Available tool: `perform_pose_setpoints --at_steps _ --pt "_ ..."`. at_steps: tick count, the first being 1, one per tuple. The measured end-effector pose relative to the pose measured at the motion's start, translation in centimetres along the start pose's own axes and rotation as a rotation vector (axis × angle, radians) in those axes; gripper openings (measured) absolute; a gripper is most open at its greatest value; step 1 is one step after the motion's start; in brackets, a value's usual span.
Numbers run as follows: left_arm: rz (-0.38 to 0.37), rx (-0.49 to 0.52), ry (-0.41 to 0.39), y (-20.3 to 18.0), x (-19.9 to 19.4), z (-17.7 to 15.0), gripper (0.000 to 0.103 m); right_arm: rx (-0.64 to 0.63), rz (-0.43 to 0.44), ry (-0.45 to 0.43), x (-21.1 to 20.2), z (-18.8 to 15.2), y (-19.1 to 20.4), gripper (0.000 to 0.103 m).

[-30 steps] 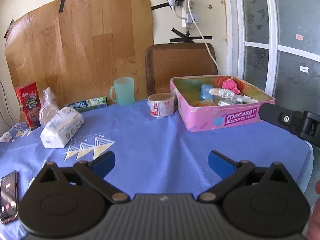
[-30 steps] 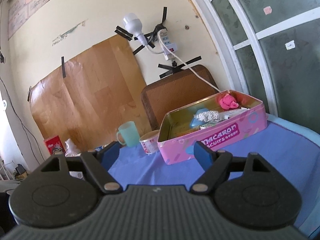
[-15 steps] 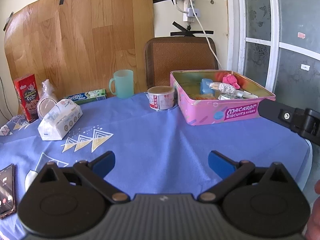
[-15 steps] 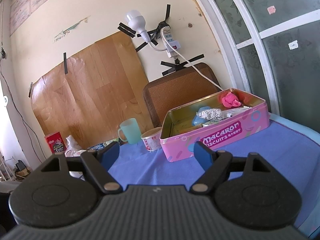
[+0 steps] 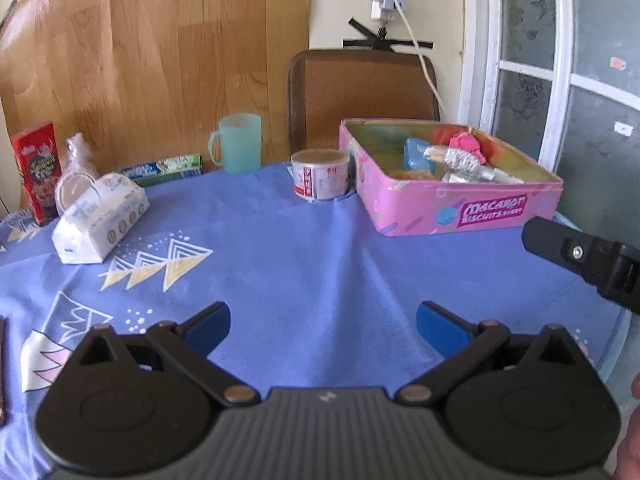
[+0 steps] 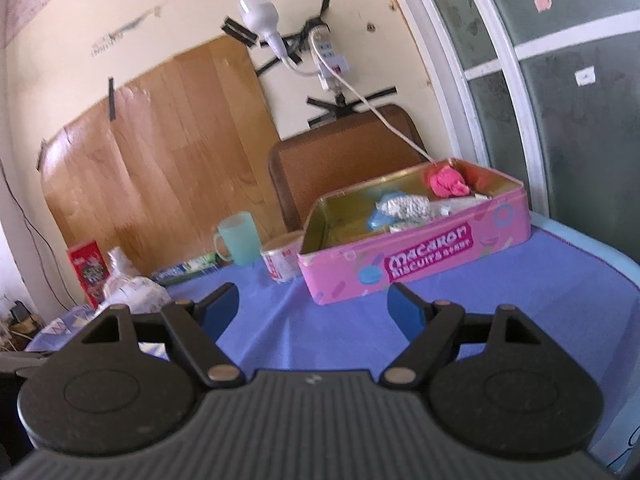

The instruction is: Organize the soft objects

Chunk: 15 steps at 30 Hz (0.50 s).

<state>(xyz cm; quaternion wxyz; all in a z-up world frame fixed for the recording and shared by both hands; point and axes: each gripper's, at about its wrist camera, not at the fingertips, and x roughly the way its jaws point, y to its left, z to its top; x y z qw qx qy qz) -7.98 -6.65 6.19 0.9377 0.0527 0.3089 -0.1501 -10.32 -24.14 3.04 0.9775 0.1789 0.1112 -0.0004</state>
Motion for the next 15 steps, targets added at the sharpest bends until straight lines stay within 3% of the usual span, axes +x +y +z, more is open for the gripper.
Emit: perform_pose_setpoints --at_steps 6,15 --pt "-0.012 -0.017 0.058 1.0 3.8 0.3 0.103 -0.004 -0.024 0.067 3.5 -0.6 -0.4 0.083" --pt "-0.017 -0.009 0.093 2.5 8.1 1.4 0.103 0.007 -0.068 0.097 7.7 0.3 -0.5 0.083"
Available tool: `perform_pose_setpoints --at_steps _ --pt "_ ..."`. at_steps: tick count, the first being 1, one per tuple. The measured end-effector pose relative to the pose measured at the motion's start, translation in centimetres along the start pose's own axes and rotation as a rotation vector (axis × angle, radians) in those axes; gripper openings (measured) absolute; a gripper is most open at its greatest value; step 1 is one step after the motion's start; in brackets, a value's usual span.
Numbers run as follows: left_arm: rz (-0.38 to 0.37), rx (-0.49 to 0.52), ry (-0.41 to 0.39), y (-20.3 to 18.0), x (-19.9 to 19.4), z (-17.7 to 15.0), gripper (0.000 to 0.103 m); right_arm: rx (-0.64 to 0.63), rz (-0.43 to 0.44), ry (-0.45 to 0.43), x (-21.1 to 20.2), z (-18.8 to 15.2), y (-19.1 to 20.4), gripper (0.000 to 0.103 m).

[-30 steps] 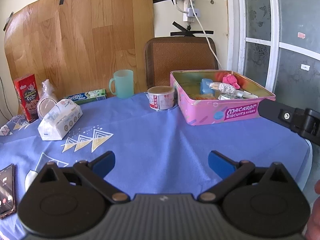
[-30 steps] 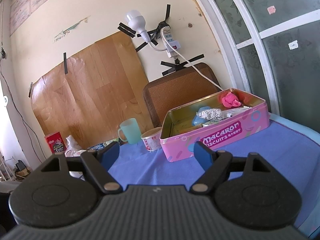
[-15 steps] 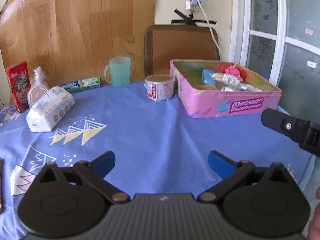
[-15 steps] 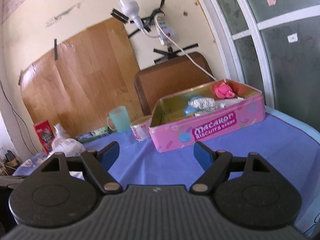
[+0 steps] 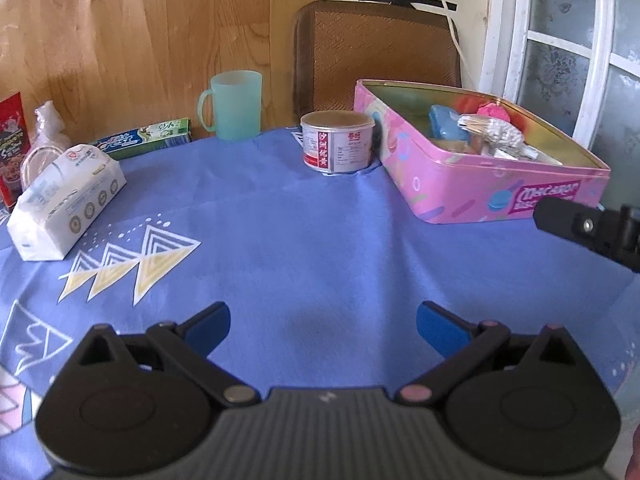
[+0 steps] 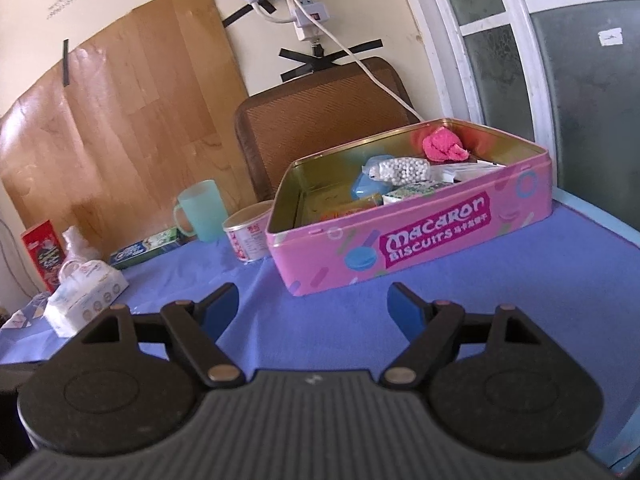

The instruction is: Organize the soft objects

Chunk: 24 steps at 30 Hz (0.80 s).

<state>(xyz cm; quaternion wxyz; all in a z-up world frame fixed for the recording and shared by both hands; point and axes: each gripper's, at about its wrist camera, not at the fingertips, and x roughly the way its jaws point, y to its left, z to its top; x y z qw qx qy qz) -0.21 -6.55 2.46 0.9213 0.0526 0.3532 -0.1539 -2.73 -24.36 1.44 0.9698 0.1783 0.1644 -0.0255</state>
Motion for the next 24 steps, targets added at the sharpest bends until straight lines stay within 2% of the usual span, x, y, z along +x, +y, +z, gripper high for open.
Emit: perform_pose_setpoints --at_steps 10,24 --pt "-0.001 -0.016 -0.002 1.6 2.6 1.1 0.103 -0.037 -0.026 0.016 2.4 -0.3 0.9 0.083" --pt "-0.008 -0.027 -0.006 2.1 2.5 1.2 0.103 -0.037 -0.045 -0.021 2.5 -0.3 1.2 0.083"
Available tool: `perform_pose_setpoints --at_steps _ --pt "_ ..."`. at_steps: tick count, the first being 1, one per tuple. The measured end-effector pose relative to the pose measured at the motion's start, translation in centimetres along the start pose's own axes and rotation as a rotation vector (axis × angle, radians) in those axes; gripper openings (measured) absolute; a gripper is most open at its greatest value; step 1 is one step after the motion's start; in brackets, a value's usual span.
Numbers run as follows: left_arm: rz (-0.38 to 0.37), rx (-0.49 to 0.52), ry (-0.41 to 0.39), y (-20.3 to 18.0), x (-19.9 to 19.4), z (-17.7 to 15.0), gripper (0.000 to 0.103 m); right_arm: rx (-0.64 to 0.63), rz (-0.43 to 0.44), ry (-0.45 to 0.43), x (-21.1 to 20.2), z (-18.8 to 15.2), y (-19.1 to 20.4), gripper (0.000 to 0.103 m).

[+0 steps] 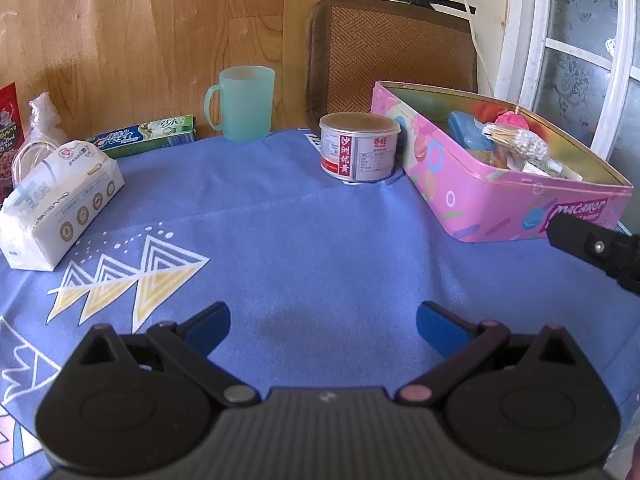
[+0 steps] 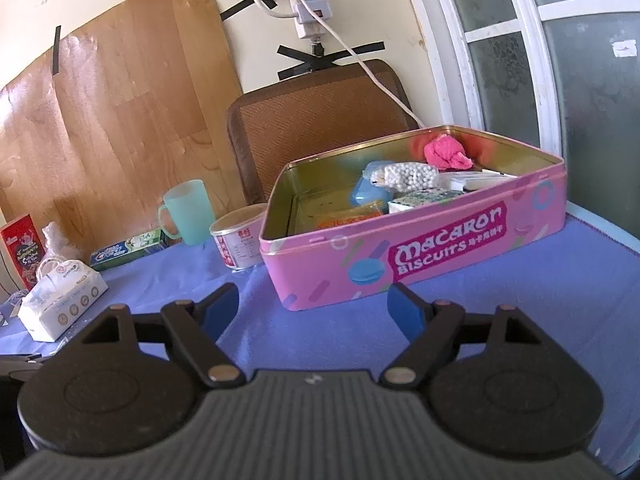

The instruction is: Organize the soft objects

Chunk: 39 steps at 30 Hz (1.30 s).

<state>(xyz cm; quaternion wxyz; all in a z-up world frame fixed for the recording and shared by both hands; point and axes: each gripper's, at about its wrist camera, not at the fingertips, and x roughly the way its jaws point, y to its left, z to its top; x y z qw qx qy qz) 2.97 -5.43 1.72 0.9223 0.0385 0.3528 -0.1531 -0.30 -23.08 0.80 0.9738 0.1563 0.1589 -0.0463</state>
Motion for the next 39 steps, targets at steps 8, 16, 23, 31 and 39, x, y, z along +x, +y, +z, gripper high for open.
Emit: perform_pose_setpoints --at_steps 8,16,23,31,39 --pt "0.004 0.011 -0.007 -0.3 -0.5 0.1 0.103 -0.002 0.003 -0.009 -0.3 0.0 0.1 0.083" --pt "0.032 0.017 -0.032 -0.2 -1.2 -0.1 0.103 -0.006 0.008 -0.009 -0.5 -0.2 0.3 0.083" --pt "0.046 -0.008 -0.047 0.5 -1.7 0.1 0.103 -0.025 0.014 -0.026 -0.8 -0.2 0.7 0.083" --pt "0.096 0.000 -0.073 0.8 -2.1 0.2 0.103 -0.038 0.022 -0.022 -0.9 -0.5 1.3 0.083" --pt "0.104 0.013 -0.081 0.5 -2.3 0.1 0.103 -0.043 0.025 -0.028 -0.9 -0.5 1.7 0.083"
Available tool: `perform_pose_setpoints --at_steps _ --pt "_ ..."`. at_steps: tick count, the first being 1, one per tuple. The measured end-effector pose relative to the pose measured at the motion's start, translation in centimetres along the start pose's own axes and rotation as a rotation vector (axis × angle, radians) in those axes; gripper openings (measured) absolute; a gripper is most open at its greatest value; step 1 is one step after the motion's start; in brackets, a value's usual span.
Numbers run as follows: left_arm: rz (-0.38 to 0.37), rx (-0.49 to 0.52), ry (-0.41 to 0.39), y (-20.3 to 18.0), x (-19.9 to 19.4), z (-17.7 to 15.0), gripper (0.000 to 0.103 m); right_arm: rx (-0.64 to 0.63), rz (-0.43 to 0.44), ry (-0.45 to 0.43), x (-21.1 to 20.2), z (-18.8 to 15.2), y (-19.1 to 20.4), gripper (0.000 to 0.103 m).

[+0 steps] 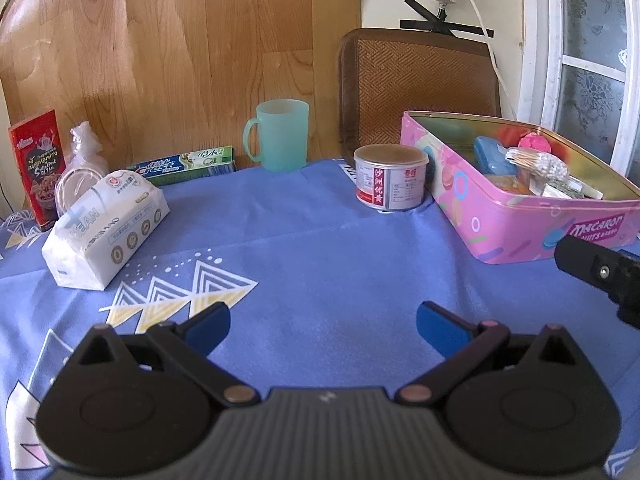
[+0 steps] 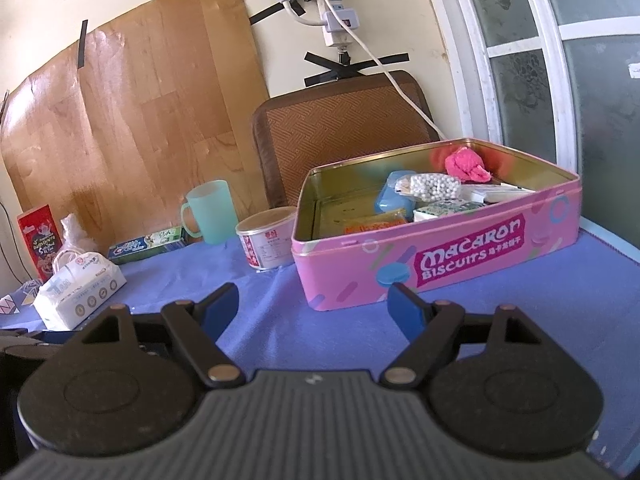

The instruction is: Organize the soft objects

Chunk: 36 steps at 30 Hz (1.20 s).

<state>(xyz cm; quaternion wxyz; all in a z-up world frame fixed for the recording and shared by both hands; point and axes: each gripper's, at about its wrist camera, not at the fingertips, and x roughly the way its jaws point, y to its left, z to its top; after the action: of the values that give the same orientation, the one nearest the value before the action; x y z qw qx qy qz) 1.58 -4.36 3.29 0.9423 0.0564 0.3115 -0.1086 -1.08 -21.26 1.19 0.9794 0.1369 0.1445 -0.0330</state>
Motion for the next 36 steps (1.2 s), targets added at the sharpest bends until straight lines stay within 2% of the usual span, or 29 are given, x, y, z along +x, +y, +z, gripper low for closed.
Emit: perform_pose_setpoints --at_steps 15,21,25,31,36 --pt "-0.004 -0.009 0.014 0.5 0.4 -0.1 0.103 0.034 -0.016 0.014 0.1 -0.2 -0.3 0.086" --pt "-0.029 -0.017 0.026 0.6 0.2 -0.1 0.103 0.032 -0.017 0.010 0.0 -0.1 -0.2 0.086" --pt "-0.025 -0.021 0.022 0.9 0.1 -0.2 0.103 0.028 -0.012 -0.001 -0.2 0.0 0.0 0.095" --pt "-0.030 -0.015 0.023 1.0 -0.1 -0.2 0.103 0.000 -0.006 -0.019 -0.4 -0.2 0.8 0.097" --pt "-0.027 -0.009 0.023 1.0 -0.2 -0.2 0.103 0.029 -0.018 -0.019 -0.4 -0.2 0.6 0.097"
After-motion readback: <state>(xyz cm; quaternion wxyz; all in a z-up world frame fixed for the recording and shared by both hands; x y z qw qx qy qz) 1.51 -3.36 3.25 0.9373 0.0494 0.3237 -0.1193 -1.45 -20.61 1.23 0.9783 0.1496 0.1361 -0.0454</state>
